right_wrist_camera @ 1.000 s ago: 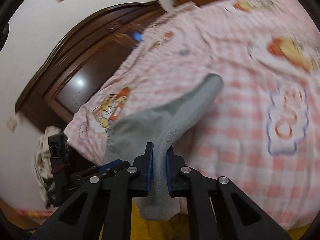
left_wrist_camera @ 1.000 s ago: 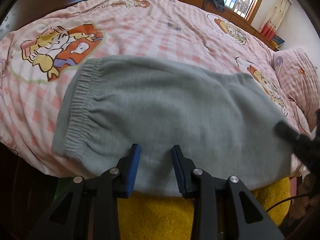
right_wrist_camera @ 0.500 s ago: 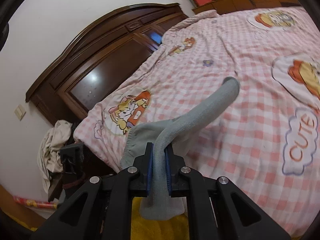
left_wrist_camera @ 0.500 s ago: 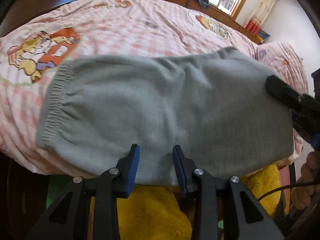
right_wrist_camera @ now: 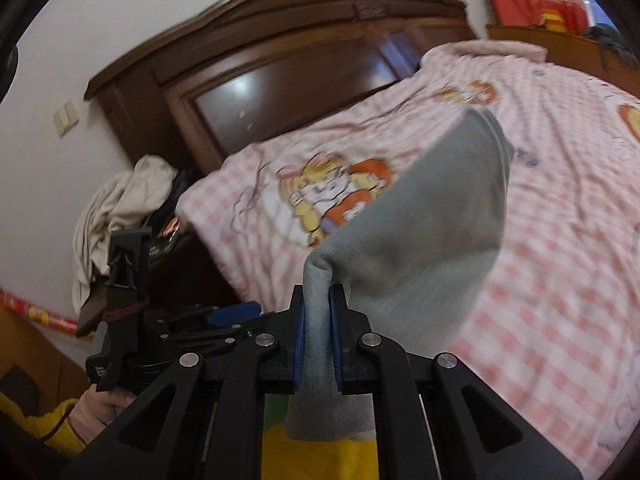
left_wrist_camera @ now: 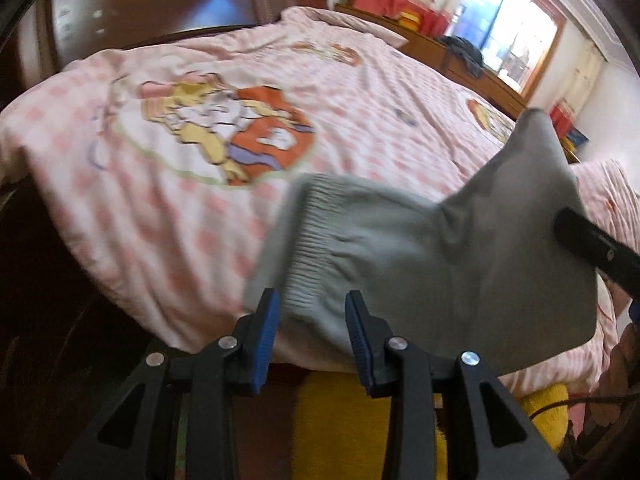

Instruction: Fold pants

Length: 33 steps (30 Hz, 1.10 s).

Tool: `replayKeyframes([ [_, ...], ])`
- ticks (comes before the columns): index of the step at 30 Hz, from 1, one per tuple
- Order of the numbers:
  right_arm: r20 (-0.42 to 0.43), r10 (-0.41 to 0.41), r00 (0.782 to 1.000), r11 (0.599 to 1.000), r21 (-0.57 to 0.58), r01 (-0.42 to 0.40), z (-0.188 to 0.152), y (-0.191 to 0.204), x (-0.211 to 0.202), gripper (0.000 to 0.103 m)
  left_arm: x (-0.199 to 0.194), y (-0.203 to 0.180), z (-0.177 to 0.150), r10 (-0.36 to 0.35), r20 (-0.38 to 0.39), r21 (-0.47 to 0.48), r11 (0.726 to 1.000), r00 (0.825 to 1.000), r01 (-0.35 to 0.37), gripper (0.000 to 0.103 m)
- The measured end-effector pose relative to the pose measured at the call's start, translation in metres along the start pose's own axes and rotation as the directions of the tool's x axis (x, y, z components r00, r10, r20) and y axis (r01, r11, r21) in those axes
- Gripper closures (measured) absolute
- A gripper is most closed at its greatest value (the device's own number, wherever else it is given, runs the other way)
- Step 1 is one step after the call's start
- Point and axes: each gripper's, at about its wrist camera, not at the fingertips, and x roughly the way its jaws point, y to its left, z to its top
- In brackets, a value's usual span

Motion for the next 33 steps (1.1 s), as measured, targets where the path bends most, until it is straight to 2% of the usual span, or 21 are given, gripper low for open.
replayKeyframes([
  [7,-0.113,0.033,0.993,0.999,0.003,-0.033,0.003,0.019,0.069,0.092,-0.004,0.030,-0.004,0.022,0.005,-0.047,0.999,1.000,-0.021,0.067],
  [13,-0.177,0.028,0.984,0.997,0.082,-0.013,0.001,0.014,0.115,0.091,-0.003,0.046,-0.007,0.016,0.005,-0.079,0.997,1.000,-0.016,0.067],
  [14,-0.188,0.026,0.982,0.996,0.090,-0.009,0.001,0.015,0.121,0.087,-0.002,0.048,-0.007,0.015,0.004,-0.084,0.996,1.000,-0.014,0.067],
  [17,-0.213,0.083,0.974,0.990,0.131,-0.056,-0.001,0.017,0.135,0.079,0.000,0.057,-0.008,0.015,0.000,-0.100,0.995,1.000,-0.015,0.067],
  [20,-0.230,0.153,0.961,0.980,0.160,-0.118,-0.002,0.021,0.137,0.078,-0.001,0.063,-0.009,0.015,-0.001,-0.115,0.993,1.000,-0.015,0.067],
  [21,-0.220,0.156,0.963,0.980,0.153,-0.124,0.000,0.024,0.133,0.078,-0.002,0.064,-0.009,0.014,0.000,-0.120,0.993,1.000,-0.014,0.067],
  [24,-0.171,0.115,0.979,0.989,0.111,-0.097,0.003,0.026,0.112,0.078,-0.010,0.065,-0.006,0.002,0.015,-0.125,0.992,1.000,0.000,0.067],
  [27,-0.139,0.011,0.990,0.995,0.101,0.003,0.005,0.012,0.087,0.078,-0.019,0.058,-0.001,-0.027,0.036,-0.114,0.993,0.999,0.031,0.067],
  [30,-0.109,-0.064,0.992,0.991,0.112,0.076,0.003,-0.006,0.066,0.078,-0.023,0.045,0.006,-0.080,0.054,-0.097,0.992,0.995,0.085,0.066],
  [33,-0.106,-0.097,0.990,0.985,0.136,0.111,-0.007,-0.021,0.054,0.078,-0.020,0.027,0.011,-0.110,0.054,-0.057,0.992,0.992,0.113,0.062],
])
